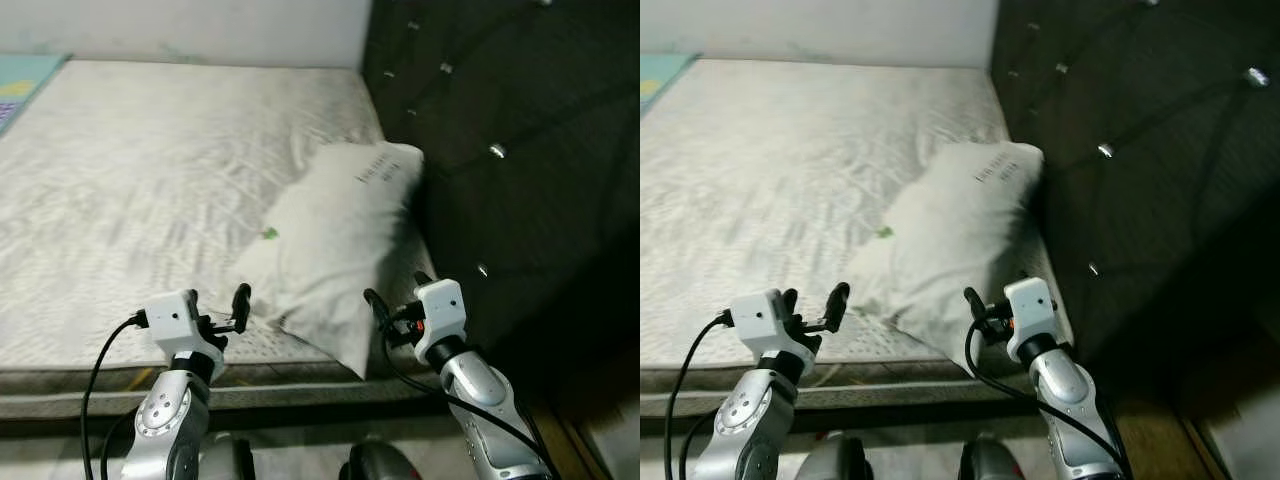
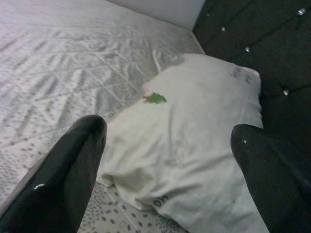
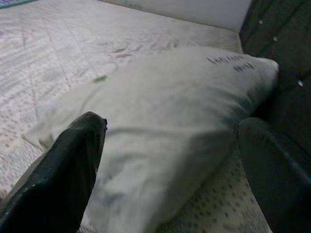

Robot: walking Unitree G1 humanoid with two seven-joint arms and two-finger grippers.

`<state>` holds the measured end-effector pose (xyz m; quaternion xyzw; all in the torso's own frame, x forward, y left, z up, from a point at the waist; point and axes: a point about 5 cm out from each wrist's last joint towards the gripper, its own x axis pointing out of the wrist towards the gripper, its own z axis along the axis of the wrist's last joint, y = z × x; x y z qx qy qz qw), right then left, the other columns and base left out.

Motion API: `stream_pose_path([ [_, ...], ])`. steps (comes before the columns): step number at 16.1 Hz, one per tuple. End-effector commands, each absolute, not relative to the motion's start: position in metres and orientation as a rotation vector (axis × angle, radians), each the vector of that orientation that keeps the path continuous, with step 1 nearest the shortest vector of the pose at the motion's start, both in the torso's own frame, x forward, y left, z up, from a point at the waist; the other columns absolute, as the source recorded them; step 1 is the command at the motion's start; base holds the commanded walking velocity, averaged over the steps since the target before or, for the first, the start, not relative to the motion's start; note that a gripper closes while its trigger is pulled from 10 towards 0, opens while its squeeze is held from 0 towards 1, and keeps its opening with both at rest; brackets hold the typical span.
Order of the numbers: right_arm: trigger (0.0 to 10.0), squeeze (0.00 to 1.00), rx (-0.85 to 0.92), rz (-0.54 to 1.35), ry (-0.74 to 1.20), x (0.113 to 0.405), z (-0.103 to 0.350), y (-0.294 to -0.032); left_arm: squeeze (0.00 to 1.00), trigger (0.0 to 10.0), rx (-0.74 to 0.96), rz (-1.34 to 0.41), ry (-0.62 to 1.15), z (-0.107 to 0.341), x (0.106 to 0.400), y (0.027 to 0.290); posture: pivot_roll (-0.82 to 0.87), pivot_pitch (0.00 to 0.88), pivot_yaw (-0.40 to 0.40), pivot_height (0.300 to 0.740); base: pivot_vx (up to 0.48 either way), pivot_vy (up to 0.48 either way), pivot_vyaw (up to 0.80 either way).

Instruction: Clean up the room

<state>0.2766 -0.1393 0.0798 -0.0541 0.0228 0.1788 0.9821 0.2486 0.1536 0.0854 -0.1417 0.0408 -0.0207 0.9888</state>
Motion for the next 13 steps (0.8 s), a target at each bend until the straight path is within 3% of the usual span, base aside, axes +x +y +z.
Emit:
stream_pose_path([
  [1,10.0,0.0,-0.114,0.373,0.057,0.2766,0.0793,-0.1374,0.0,10.0,-0.29,-0.03,0.084,0.0862,0.2482,0.1545,-0.09,0.12,-0.037,0.625,0.0,0.0,0.0],
  [13,10.0,0.0,-0.123,0.424,0.036,0.2797,0.0816,-0.1311,0.0,10.0,-0.336,-0.051,0.065,0.0893,0.2516,0.1531,-0.09,0.127,-0.041,0.62,0.0,0.0,0.0],
])
